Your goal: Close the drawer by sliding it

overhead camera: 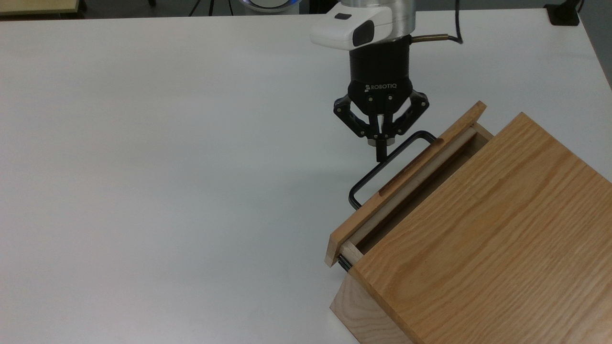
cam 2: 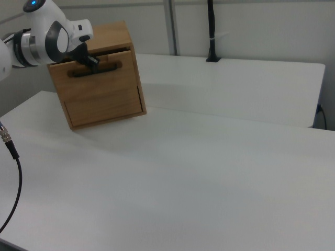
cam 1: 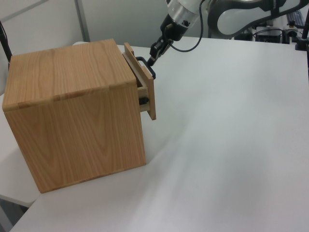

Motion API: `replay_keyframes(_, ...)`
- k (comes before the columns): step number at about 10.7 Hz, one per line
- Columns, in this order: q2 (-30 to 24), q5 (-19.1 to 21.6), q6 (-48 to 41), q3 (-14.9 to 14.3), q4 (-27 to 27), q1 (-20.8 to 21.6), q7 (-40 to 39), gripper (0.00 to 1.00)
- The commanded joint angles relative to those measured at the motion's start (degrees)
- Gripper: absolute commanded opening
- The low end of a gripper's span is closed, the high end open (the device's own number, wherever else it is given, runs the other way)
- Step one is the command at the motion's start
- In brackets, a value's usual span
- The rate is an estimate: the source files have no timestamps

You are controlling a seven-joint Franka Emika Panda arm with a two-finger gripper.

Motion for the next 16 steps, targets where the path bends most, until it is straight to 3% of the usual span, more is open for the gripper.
replay_keyframes(1, 2.77, -1.12, 3.07, 0.04, 1.37, 1.07, 6.65, 0.00)
replay_keyframes(9, 5.85, -1.12, 8.34, -0.04, 2.86, 2.83, 11.05, 0.00)
replay_keyframes(13, 4.20, -1.03, 7.56, -0.04, 2.34, 1.26, 10.44, 0.00)
replay_keyframes(14, 2.01, -1.03, 4.08, -0.04, 0.60, -0.06, 10.09, 0.00)
replay_keyframes(16, -1.95, -1.12, -11.08, -0.04, 0.40, -0.86, 7.02, 0.00)
